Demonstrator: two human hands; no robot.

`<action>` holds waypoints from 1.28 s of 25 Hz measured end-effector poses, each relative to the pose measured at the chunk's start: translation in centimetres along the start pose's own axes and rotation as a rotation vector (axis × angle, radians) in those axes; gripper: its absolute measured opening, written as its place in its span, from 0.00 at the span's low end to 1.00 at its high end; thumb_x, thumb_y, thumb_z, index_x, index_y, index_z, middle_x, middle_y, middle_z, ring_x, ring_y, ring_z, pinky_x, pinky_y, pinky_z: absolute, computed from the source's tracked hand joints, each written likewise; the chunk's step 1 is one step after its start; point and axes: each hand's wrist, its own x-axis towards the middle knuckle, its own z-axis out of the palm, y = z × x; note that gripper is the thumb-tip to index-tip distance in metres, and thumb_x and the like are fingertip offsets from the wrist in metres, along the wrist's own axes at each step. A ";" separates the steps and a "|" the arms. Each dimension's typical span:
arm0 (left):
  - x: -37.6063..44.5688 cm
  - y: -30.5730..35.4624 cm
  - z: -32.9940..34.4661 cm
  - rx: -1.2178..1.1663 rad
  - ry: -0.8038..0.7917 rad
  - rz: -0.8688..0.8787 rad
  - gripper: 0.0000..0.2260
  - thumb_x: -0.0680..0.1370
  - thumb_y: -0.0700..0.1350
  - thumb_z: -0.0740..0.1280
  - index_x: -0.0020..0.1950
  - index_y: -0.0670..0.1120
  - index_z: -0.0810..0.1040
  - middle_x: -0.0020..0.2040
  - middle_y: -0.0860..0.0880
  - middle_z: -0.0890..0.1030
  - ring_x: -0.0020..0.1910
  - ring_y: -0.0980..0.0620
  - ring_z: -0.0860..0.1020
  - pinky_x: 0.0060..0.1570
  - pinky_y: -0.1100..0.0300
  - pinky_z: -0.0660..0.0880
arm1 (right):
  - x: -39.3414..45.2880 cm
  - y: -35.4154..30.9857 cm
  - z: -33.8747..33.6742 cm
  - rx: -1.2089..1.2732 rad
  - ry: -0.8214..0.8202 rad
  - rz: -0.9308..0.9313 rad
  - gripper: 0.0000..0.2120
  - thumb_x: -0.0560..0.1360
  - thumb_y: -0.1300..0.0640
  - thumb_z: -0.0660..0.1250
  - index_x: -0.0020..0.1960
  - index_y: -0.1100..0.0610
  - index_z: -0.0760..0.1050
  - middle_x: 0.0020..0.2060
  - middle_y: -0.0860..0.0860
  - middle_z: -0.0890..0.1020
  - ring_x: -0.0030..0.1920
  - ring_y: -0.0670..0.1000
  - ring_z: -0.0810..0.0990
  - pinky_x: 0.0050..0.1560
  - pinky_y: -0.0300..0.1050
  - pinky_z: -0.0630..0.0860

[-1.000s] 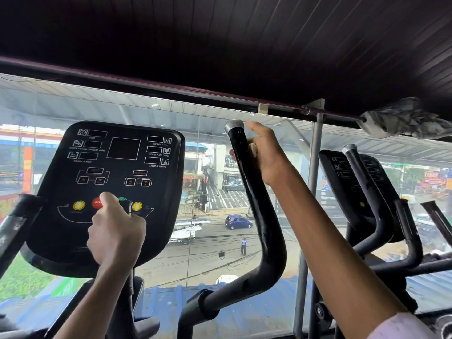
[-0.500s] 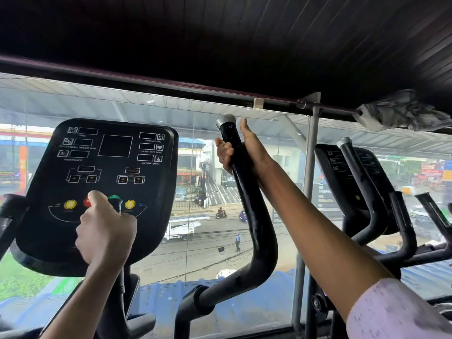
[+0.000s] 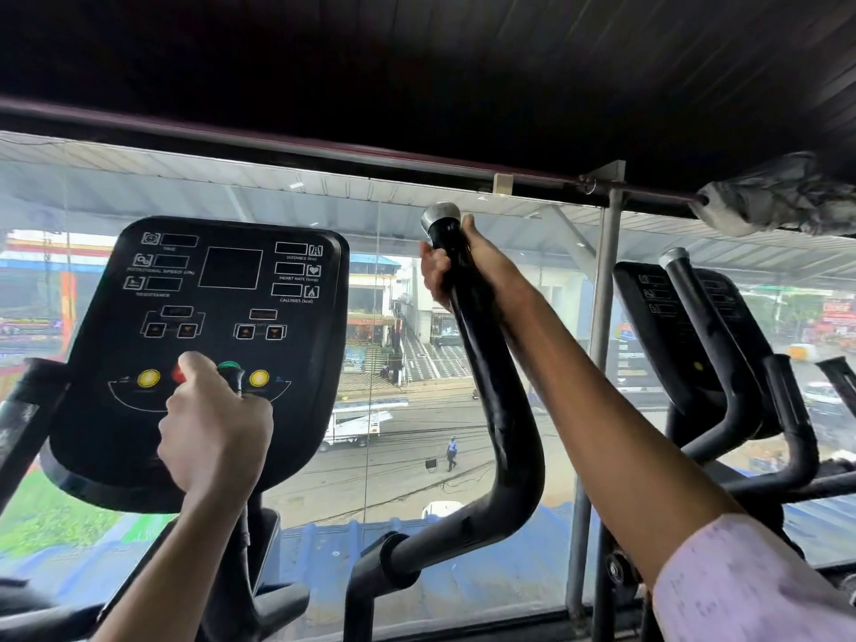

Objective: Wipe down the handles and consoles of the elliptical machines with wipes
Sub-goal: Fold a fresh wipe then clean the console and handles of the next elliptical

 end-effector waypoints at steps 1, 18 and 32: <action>0.0 0.0 0.0 0.004 -0.005 -0.002 0.13 0.73 0.34 0.66 0.51 0.44 0.64 0.36 0.45 0.69 0.38 0.39 0.70 0.40 0.48 0.68 | 0.4 0.3 -0.6 0.046 -0.066 0.060 0.37 0.76 0.28 0.56 0.44 0.65 0.74 0.27 0.53 0.75 0.22 0.48 0.76 0.24 0.40 0.77; 0.0 0.0 0.1 0.022 -0.009 -0.003 0.14 0.72 0.34 0.66 0.51 0.44 0.63 0.38 0.41 0.71 0.39 0.39 0.69 0.40 0.47 0.68 | -1.4 0.2 0.5 -0.115 0.020 0.003 0.33 0.73 0.29 0.62 0.42 0.62 0.72 0.29 0.52 0.76 0.24 0.46 0.76 0.26 0.40 0.79; 0.0 -0.3 0.2 0.018 -0.008 0.010 0.14 0.73 0.35 0.66 0.53 0.43 0.64 0.45 0.35 0.77 0.45 0.31 0.76 0.40 0.47 0.69 | -6.4 3.2 0.0 -0.723 0.393 -0.365 0.29 0.75 0.41 0.71 0.48 0.71 0.78 0.36 0.63 0.83 0.34 0.59 0.83 0.45 0.59 0.85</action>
